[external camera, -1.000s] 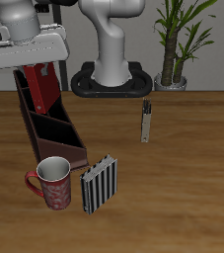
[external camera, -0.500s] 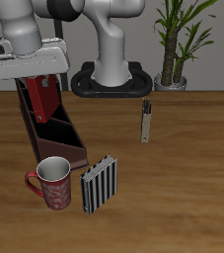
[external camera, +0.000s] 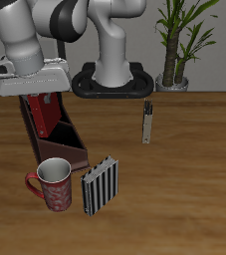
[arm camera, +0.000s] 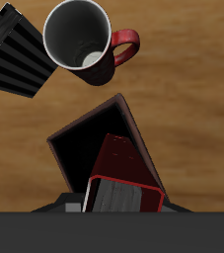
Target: Place the red book into the right desk caddy's left compartment and place the red mug into the right desk caddy's right compartment
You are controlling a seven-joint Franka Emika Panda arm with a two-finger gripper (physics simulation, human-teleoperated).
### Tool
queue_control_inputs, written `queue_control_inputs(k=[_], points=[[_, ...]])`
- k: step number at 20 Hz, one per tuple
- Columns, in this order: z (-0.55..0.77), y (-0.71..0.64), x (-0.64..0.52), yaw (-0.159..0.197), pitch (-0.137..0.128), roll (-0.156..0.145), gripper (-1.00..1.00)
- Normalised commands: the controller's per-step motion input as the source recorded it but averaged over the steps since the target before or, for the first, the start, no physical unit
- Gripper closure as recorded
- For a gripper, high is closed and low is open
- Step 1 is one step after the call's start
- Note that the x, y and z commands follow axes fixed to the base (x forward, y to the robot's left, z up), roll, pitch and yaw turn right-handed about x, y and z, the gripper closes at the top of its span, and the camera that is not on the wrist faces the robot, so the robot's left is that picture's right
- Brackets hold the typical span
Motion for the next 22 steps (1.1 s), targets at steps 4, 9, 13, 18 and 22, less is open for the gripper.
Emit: queue_control_inputs(k=[4,9,13,18,22], points=[[-0.26,0.04,0.07,-0.013,0.037,0.001,1.0],[-0.18,0.06,0.07,-0.003,0.027,0.012,1.0],[-0.27,0.06,0.08,-0.006,0.035,-0.004,1.0],[-0.24,0.02,0.08,-0.008,0.043,0.0,1.0],[-0.26,0.01,0.06,0.014,0.04,-0.014,1.0]])
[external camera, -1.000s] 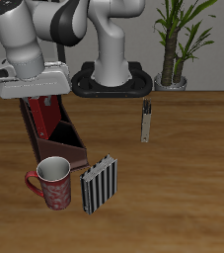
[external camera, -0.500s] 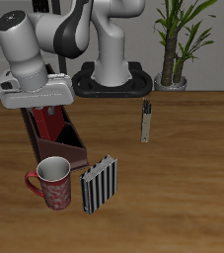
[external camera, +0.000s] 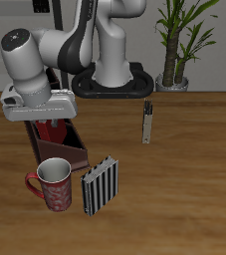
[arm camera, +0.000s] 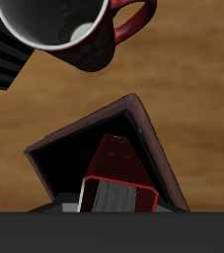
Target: Place the red book into the right desk caddy's left compartment and place the red mug into the right desk caddy's right compartment
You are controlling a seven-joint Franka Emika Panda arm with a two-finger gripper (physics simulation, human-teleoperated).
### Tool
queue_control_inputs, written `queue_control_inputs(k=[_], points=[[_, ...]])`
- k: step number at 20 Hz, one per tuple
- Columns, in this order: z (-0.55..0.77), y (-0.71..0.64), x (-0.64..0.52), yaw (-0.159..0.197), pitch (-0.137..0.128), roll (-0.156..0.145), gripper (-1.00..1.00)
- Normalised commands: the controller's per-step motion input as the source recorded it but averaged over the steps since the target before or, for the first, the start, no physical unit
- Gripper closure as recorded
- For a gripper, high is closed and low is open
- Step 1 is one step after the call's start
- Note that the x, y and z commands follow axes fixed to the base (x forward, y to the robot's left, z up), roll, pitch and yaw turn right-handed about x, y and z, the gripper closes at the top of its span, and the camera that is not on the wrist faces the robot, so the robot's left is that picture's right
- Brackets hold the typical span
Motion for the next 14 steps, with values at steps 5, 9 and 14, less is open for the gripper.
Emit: queue_control_inputs(k=[5,9,14], points=[[-0.19,-0.03,0.03,-0.009,0.044,-0.015,1.0],[-0.06,0.01,0.01,0.01,0.018,-0.019,-1.0],[0.04,0.01,0.02,-0.008,0.01,-0.029,-1.0]])
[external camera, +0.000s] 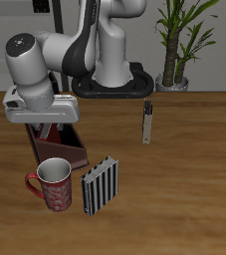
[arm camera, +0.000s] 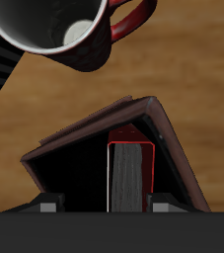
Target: Place the red book into the right desk caddy's left compartment and place the red mug into the right desk caddy's right compartment
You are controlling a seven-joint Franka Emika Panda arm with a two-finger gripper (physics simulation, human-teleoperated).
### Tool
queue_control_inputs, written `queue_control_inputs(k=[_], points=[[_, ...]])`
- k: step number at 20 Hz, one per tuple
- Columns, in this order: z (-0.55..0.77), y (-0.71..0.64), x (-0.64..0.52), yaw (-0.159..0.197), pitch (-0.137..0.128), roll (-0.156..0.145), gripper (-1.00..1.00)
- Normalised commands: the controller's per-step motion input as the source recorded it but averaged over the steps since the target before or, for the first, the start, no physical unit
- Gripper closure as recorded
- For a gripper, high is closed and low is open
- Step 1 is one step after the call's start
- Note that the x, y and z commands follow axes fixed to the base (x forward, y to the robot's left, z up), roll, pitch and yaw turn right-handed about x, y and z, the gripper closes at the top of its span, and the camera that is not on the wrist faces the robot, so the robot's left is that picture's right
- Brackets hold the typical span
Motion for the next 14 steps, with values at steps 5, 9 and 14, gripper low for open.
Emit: queue_control_inputs(k=[5,9,14], points=[[0.19,0.09,0.0,0.001,-0.024,0.002,-1.0],[0.12,0.13,0.01,0.028,-0.017,0.014,-1.0],[0.32,0.2,-0.03,0.015,-0.049,0.007,-1.0]])
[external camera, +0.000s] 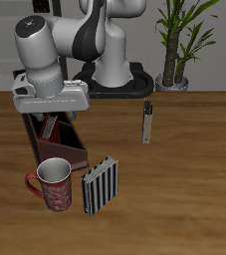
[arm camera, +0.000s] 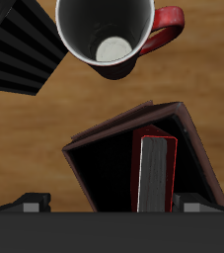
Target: Place the red book into the right desk caddy's left compartment and place the red mug into the right desk caddy's right compartment
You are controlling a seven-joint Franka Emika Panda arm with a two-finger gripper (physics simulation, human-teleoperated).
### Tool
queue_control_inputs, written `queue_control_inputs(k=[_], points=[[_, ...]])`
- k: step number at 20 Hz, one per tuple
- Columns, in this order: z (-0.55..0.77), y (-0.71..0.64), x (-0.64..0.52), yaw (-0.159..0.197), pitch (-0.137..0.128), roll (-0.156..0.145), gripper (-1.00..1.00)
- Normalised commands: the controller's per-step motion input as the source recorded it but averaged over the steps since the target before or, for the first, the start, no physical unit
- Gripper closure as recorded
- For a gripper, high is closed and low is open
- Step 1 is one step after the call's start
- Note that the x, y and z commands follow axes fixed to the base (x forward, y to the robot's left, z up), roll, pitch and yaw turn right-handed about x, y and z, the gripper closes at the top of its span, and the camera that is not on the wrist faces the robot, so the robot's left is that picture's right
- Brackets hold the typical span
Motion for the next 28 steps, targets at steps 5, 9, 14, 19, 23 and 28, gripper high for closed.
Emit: queue_control_inputs(k=[5,9,14,19,23,28], points=[[0.36,0.16,-0.04,0.011,-0.052,0.002,-1.0],[0.53,0.06,-0.03,0.005,-0.065,-0.043,-1.0],[0.34,0.0,0.06,0.024,-0.034,-0.039,-1.0],[0.25,0.04,0.17,0.07,-0.011,-0.003,-1.0],[0.09,-0.08,0.16,0.024,0.011,-0.027,-1.0],[0.08,-0.02,0.18,0.027,0.015,0.014,-1.0]])
